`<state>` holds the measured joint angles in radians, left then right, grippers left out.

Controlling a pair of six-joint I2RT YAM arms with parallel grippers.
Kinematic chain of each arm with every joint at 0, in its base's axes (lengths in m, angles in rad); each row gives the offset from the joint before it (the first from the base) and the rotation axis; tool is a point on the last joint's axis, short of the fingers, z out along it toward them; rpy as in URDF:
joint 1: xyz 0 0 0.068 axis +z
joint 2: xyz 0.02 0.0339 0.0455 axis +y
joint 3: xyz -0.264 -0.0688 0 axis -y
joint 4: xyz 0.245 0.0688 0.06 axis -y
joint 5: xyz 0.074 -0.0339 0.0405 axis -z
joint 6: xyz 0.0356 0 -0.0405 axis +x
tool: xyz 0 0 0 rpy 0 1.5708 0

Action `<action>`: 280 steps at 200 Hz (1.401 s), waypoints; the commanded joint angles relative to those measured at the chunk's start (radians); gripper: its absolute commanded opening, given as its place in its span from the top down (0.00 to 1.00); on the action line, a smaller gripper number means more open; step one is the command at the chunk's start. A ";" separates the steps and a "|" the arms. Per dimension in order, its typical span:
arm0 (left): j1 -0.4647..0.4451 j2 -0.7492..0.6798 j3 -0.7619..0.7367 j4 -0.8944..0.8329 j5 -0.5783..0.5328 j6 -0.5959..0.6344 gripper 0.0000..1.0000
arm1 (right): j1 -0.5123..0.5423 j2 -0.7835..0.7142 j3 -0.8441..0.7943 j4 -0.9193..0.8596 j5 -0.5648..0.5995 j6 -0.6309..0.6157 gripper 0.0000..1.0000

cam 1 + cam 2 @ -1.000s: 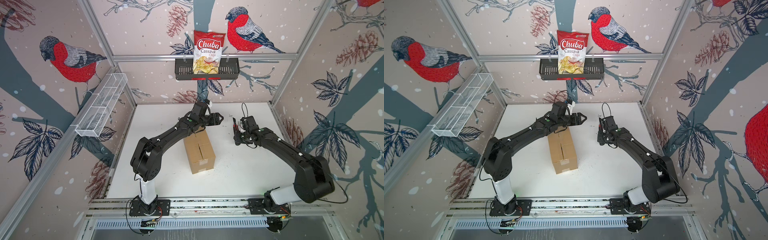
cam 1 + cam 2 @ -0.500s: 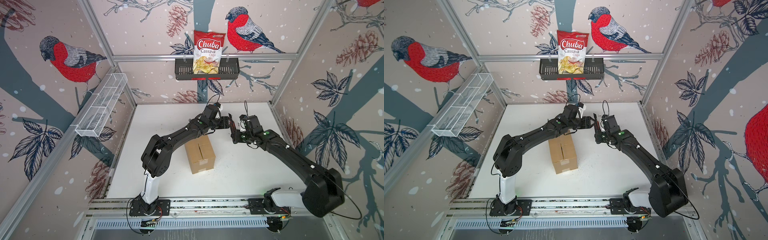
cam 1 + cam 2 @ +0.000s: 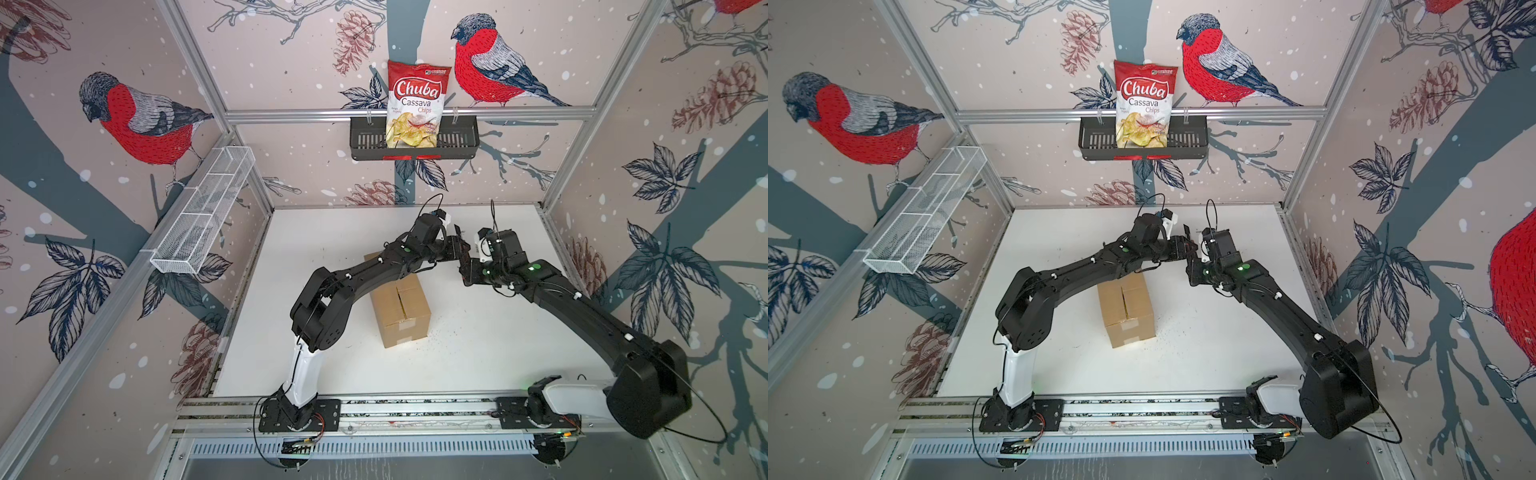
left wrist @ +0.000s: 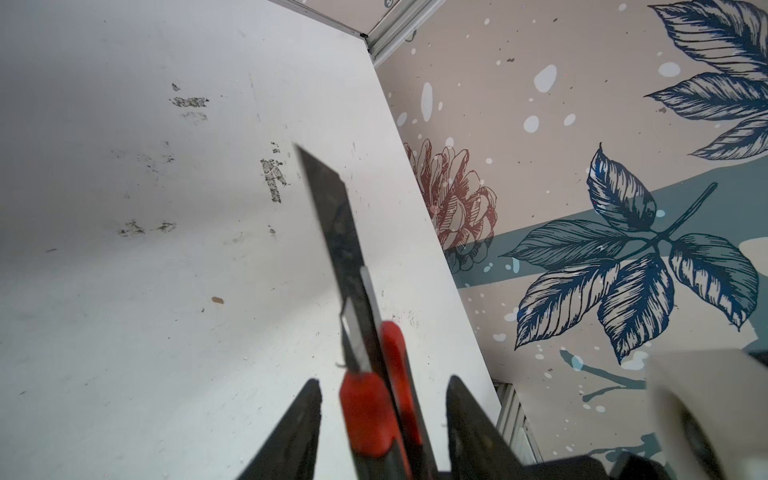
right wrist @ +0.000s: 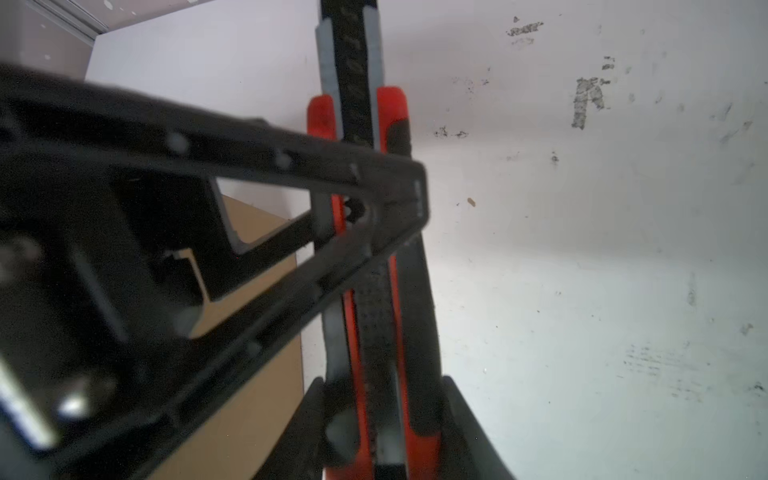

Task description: Unpack the express box

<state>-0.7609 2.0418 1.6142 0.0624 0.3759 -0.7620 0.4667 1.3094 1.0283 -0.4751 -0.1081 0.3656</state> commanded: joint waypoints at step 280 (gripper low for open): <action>0.005 0.001 -0.122 0.430 0.176 -0.225 1.00 | -0.024 -0.045 -0.013 0.107 0.003 0.010 0.44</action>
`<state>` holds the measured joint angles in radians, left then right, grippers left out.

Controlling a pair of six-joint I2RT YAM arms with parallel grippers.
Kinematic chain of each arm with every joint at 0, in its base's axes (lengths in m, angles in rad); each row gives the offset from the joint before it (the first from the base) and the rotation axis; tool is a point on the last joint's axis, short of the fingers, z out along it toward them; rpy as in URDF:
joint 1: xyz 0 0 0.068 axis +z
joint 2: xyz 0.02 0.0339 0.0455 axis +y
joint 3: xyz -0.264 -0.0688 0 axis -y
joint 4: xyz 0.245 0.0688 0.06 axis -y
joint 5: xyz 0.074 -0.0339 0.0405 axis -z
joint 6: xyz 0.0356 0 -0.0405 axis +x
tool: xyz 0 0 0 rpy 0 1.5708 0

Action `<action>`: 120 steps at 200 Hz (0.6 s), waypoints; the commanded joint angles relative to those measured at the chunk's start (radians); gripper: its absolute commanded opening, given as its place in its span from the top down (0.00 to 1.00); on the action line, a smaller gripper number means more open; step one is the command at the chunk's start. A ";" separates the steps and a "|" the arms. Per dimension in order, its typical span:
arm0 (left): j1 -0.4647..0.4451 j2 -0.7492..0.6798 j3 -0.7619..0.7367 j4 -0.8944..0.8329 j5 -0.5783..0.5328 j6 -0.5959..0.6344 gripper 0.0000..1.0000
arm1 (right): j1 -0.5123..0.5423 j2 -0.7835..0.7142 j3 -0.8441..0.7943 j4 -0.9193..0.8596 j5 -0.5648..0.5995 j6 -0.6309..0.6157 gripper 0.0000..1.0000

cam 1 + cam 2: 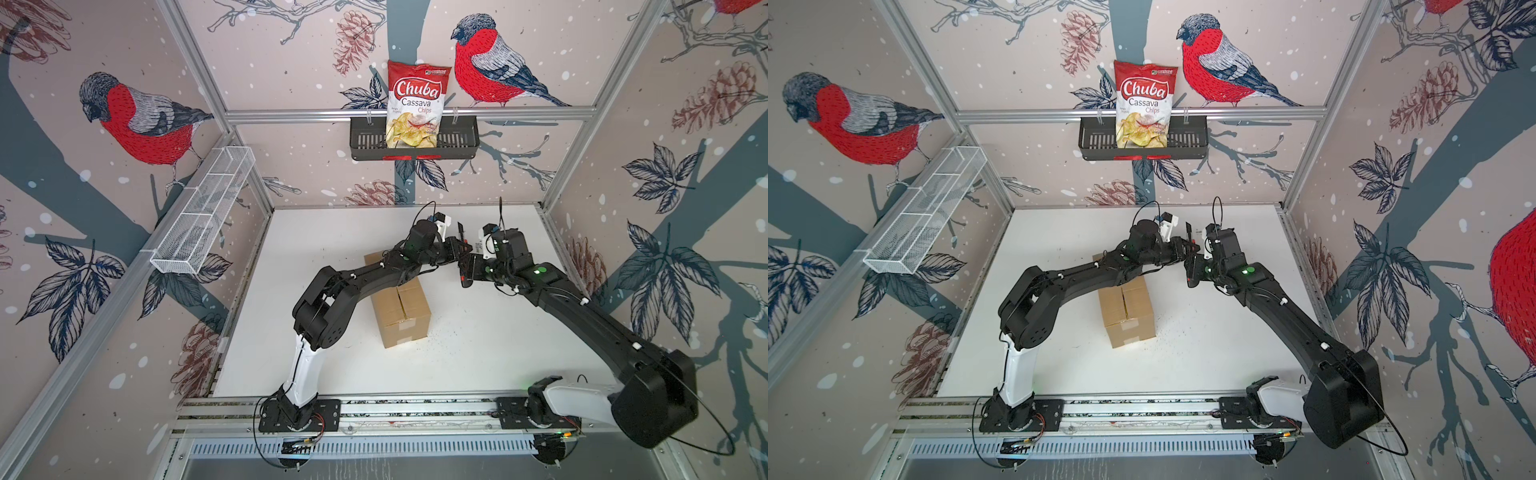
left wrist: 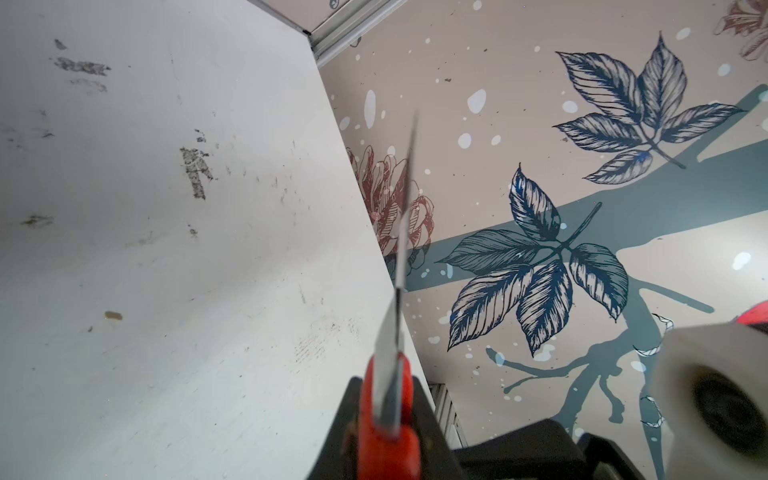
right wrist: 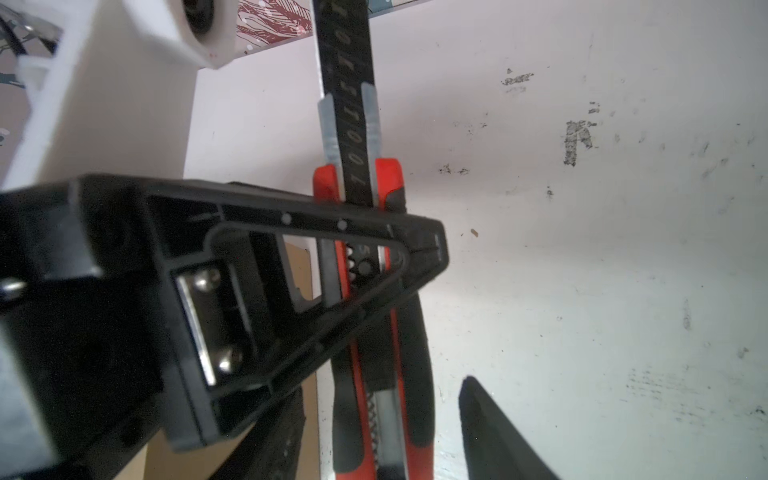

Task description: Unpack the express box

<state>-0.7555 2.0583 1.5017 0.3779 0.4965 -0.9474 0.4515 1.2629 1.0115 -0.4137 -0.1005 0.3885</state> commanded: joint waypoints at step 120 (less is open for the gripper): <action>-0.022 -0.026 -0.041 0.146 0.068 -0.060 1.00 | -0.028 0.060 0.045 0.049 -0.050 -0.059 0.49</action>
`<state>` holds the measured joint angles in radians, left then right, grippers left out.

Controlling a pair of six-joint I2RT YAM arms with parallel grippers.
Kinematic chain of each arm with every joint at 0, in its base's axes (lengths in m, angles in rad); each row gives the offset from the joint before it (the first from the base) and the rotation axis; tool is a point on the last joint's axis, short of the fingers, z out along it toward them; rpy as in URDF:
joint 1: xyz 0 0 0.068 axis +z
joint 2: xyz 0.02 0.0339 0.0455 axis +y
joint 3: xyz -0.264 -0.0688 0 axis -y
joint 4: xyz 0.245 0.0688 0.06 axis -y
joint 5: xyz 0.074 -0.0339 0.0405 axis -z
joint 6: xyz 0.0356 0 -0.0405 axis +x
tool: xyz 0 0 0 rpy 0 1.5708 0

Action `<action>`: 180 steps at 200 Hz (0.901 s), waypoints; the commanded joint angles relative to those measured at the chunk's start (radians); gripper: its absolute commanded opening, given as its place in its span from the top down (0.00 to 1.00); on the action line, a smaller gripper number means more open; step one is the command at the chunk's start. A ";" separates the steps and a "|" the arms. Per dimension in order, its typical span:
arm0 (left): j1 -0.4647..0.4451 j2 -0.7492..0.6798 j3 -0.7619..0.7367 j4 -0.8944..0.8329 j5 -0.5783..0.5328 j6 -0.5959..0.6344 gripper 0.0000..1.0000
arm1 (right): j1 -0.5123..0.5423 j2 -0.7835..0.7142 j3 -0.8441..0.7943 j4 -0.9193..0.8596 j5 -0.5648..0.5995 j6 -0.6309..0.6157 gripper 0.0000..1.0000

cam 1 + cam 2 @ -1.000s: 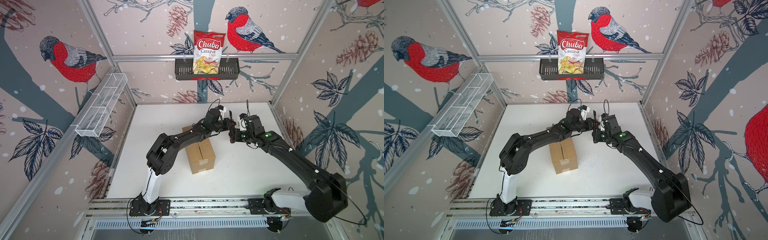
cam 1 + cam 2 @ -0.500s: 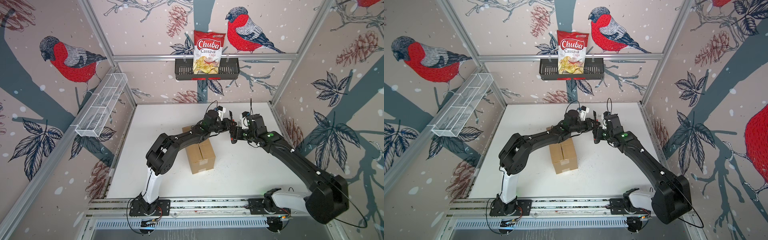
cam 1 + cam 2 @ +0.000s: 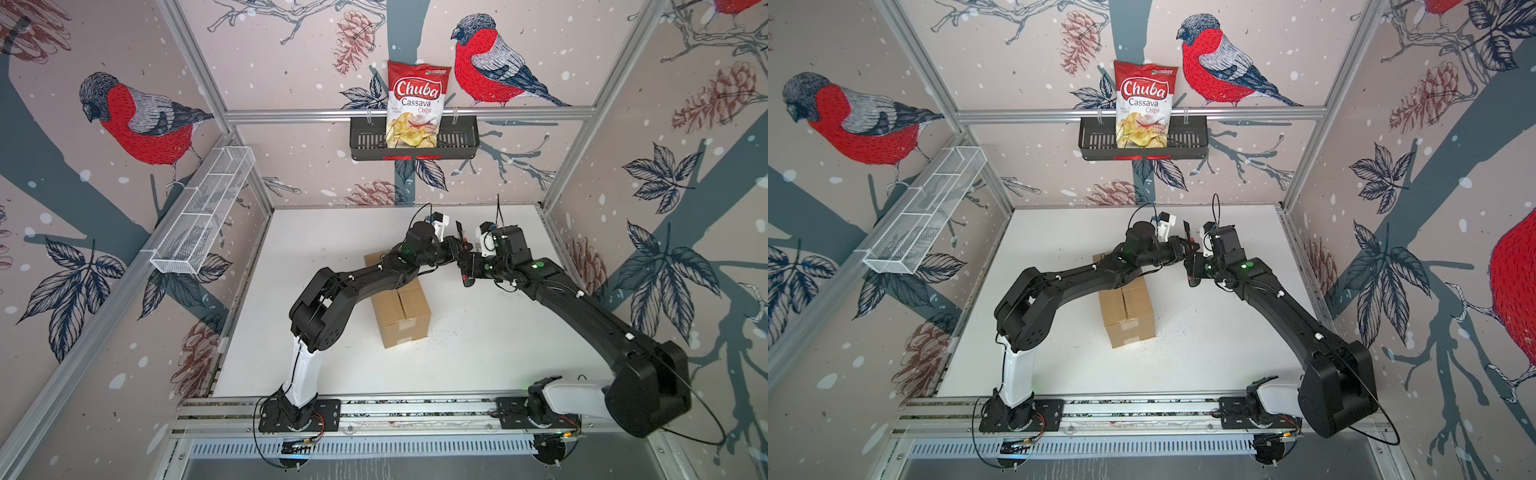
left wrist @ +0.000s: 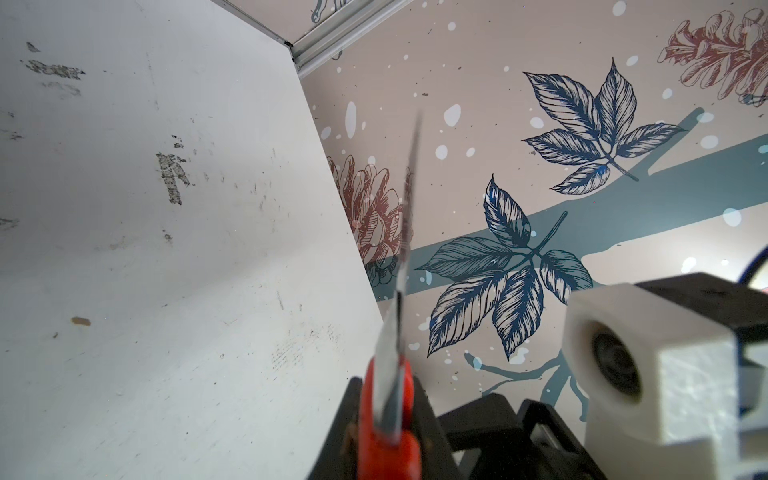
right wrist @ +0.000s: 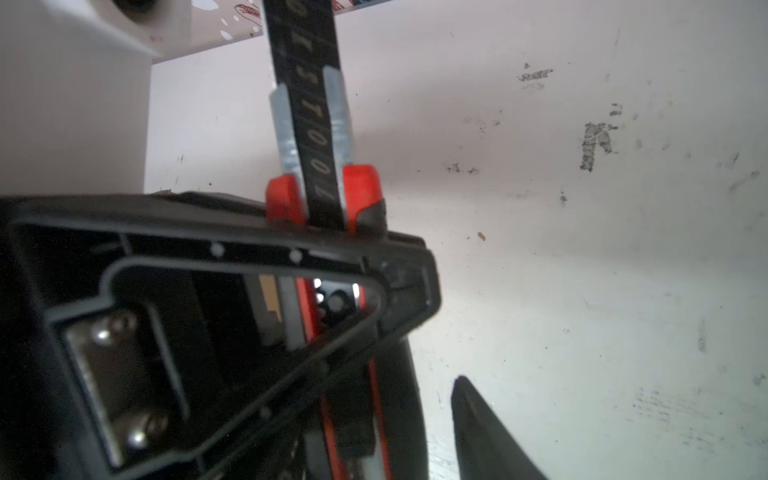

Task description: Unpack the express box

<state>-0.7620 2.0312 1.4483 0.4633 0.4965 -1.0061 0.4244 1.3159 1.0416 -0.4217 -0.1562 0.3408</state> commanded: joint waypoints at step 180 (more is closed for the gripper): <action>-0.031 -0.052 -0.026 0.005 -0.016 0.070 0.65 | -0.002 -0.036 0.026 -0.099 0.010 0.010 0.83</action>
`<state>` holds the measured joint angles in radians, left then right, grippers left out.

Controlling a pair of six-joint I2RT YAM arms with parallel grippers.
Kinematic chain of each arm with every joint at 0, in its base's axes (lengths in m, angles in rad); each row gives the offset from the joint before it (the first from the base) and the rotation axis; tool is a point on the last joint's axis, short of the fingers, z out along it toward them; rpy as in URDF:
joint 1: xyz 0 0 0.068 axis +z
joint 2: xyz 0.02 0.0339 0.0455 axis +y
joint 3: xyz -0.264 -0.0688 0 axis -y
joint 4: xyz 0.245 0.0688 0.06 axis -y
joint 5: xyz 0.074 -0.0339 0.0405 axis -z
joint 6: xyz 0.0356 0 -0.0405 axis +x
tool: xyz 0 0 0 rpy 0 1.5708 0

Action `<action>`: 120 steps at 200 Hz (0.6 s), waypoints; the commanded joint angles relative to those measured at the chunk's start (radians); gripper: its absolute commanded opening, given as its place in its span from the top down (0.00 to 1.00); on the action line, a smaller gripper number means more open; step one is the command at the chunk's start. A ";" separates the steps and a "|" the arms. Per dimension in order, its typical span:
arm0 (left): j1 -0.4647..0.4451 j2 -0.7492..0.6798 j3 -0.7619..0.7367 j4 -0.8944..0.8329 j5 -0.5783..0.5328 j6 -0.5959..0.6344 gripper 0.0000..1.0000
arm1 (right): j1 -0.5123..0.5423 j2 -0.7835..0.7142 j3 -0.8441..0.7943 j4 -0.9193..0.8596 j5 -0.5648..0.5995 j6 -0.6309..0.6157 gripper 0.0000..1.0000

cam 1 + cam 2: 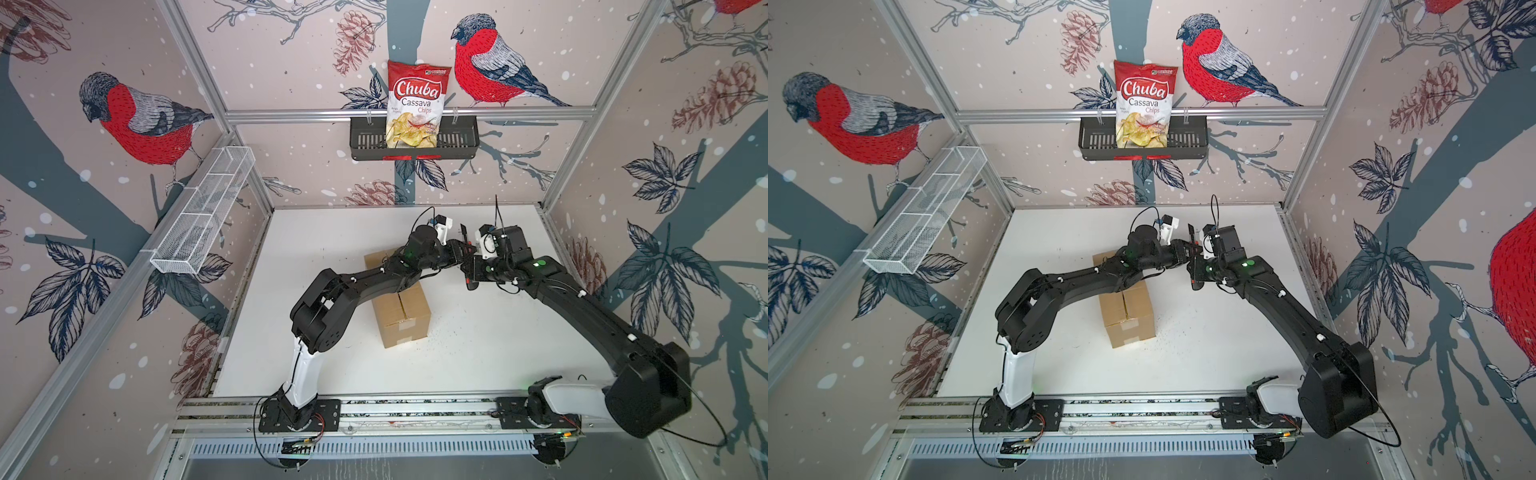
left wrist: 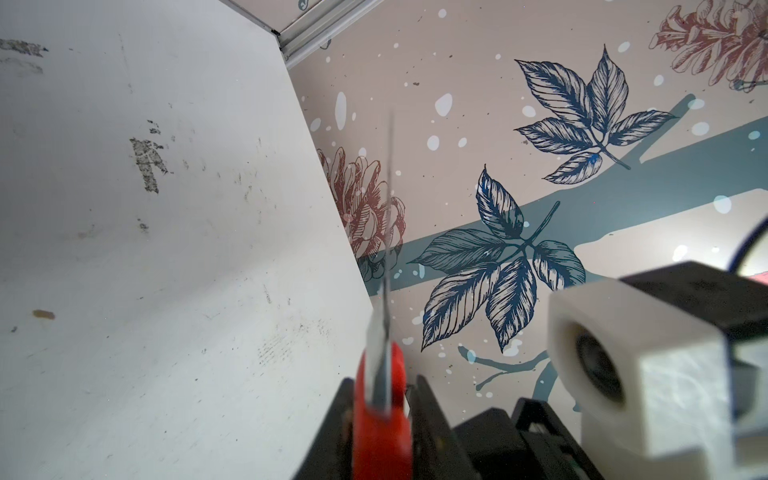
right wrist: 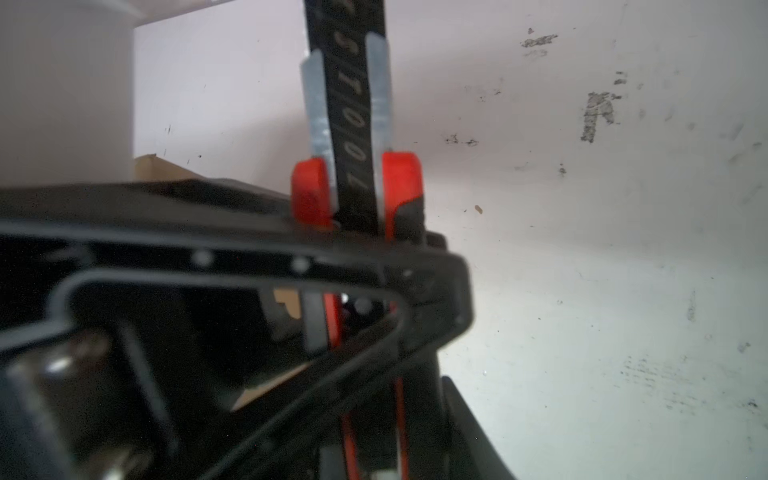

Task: Unpack the express box
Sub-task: 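Withdraw the left gripper from the knife toward the box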

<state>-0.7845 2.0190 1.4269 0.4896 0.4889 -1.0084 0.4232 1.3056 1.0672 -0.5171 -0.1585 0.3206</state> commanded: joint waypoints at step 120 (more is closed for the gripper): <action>0.023 -0.557 -0.288 -0.427 -0.442 0.324 0.34 | 0.212 -0.191 0.045 -0.438 0.250 0.289 0.86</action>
<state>-0.7677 1.5623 1.1938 0.2184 0.2180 -0.7769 0.5766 1.1339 1.1088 -0.8169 0.0025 0.4892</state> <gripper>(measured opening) 0.628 0.340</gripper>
